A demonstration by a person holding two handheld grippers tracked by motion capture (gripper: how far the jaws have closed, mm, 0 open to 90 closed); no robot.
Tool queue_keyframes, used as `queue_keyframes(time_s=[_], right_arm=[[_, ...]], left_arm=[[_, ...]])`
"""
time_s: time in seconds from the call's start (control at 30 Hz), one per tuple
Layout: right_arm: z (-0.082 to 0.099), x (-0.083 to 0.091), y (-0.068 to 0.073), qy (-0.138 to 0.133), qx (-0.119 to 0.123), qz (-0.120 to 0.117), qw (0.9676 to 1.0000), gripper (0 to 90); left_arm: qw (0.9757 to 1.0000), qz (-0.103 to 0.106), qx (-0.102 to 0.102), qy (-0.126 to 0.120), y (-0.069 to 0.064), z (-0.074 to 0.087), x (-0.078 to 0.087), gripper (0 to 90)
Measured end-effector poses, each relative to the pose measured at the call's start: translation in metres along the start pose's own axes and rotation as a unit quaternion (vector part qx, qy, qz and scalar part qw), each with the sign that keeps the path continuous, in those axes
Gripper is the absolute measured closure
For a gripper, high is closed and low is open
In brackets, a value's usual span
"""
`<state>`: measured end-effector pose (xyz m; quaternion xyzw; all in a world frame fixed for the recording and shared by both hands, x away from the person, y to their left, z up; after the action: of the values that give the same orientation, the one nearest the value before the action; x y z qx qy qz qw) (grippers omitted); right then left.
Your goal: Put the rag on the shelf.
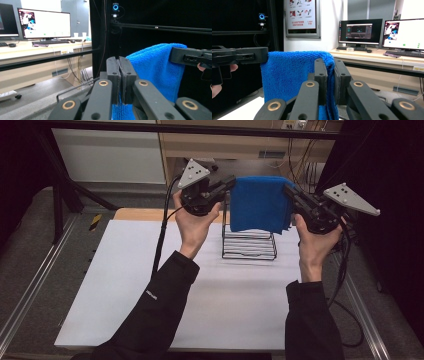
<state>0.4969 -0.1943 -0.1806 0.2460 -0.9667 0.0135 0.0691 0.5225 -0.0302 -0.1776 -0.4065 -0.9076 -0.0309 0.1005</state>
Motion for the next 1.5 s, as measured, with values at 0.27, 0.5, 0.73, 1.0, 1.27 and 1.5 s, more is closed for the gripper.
queue_keyframes(time_s=[0.27, 0.5, 0.73, 1.0, 1.27, 1.5], right_arm=[[-0.014, -0.003, -0.006, -0.009, 0.004, 0.004, 0.9999, 83.9], [-0.026, -0.007, -0.014, -0.012, 0.009, 0.01, 0.9998, 83.9], [-0.04, -0.014, -0.022, -0.014, 0.009, 0.016, 0.9997, 83.9], [-0.05, -0.022, -0.027, -0.018, 0.012, 0.018, 0.9996, 83.9], [-0.05, -0.037, -0.036, -0.009, 0.006, 0.018, 0.9998, 83.9], [-0.047, -0.052, -0.046, -0.005, -0.002, 0.018, 0.9998, 83.9]], left_arm=[[0.9999, -0.006, -0.002, -0.008, 0.004, -0.016, -0.006, 87.6], [0.9999, -0.007, -0.001, -0.014, 0.006, -0.029, -0.013, 87.7], [0.9998, -0.013, -0.003, -0.013, 0.011, -0.043, -0.02, 87.6], [0.9997, -0.016, -0.001, -0.016, 0.019, -0.05, -0.025, 87.6], [0.9995, -0.03, -0.01, -0.009, 0.03, -0.048, -0.037, 87.7], [0.999, -0.04, -0.017, -0.007, 0.039, -0.049, -0.047, 87.6]])
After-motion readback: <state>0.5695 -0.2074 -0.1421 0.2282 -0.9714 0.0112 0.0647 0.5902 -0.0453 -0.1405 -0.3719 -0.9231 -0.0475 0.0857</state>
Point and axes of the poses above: each handheld gripper's, and its own axes: x roughly backward along the jaws, z roughly out of its underside, y roughly to its left, the point moved 10 cm from there along -x, roughly forward along the jaws, and after that the axes turned 12 degrees about y, right-handed, at the moved point
